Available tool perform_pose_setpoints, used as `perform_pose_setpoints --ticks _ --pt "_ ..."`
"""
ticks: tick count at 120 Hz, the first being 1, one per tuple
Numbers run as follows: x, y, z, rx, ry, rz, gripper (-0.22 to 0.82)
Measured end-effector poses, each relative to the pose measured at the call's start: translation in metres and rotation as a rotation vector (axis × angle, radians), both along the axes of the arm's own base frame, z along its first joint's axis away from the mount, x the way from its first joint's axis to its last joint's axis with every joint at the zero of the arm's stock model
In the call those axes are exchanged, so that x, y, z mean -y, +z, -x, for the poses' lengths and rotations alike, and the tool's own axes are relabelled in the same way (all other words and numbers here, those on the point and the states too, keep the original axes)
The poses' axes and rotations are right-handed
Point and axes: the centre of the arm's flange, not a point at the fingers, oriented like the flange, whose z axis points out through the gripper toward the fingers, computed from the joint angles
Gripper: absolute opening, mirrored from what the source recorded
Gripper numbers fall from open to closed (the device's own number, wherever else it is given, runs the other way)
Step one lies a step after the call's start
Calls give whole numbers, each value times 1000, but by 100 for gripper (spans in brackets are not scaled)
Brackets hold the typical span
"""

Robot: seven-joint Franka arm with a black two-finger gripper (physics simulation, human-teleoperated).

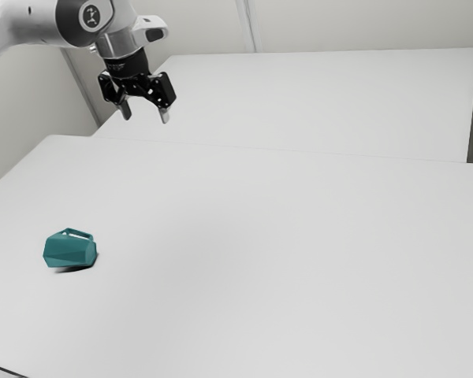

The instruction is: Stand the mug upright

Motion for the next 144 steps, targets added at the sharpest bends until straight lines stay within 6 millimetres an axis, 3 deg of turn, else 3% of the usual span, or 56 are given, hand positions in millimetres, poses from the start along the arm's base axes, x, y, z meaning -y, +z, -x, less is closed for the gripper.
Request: perform_pose_setpoints --ticks 35,63,70,80,87,118,129,144 --pt "10 10 8 14 -11 10 60" --pt "-7 1 36 -8 39 33 60" --pt "-25 -1 42 -4 78 44 60" --pt "-68 -12 47 0 171 74 60" --pt "-98 -24 49 -6 241 105 60" --pt "-196 -74 70 -48 424 224 60" --pt "-219 -89 77 -55 414 259 60" --pt "-233 -117 87 -77 364 298 60"
